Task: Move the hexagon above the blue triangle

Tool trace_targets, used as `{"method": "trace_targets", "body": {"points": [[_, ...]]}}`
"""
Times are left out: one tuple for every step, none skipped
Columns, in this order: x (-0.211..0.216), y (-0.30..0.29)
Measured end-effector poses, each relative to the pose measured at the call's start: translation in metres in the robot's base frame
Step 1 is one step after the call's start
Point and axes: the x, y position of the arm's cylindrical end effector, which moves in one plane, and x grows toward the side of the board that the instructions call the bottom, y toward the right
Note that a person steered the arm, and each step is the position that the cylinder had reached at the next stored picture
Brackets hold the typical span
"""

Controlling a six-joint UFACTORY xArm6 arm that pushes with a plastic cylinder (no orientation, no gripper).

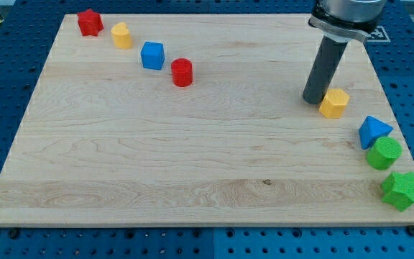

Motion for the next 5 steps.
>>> {"method": "trace_targets", "body": {"points": [[0.006,-0.005],[0.006,0.006],[0.009,0.024],[0.011,0.035],[0.011,0.022]]}}
